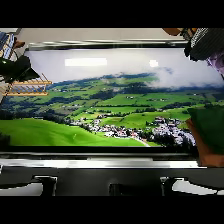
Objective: Fold the clothes and pants, and hang the long-sleeved shirts on hangers.
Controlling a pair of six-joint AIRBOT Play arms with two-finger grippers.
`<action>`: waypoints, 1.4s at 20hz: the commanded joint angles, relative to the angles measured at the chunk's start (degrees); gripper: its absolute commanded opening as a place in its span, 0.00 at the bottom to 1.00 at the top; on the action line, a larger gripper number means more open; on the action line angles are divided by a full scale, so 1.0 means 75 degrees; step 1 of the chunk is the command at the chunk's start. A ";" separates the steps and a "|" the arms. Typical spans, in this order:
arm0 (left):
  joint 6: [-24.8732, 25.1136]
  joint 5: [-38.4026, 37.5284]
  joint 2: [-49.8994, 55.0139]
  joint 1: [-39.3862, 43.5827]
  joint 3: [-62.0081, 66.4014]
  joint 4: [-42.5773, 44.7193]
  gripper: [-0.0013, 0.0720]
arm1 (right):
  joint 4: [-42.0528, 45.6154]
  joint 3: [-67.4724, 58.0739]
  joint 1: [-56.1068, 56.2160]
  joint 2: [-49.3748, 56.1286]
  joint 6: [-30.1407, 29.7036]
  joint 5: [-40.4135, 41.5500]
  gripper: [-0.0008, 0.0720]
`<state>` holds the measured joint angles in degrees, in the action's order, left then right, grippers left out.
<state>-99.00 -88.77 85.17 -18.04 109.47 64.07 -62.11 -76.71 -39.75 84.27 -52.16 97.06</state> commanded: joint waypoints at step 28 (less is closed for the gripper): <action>0.0245 0.0219 0.0064 0.0026 0.0000 0.0152 0.04 | -0.1807 0.0184 0.0344 -0.1268 -0.2168 -0.4042 0.46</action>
<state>-97.65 -88.27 85.47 -17.98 109.47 64.49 -63.33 -71.64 -39.00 78.08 -59.46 80.60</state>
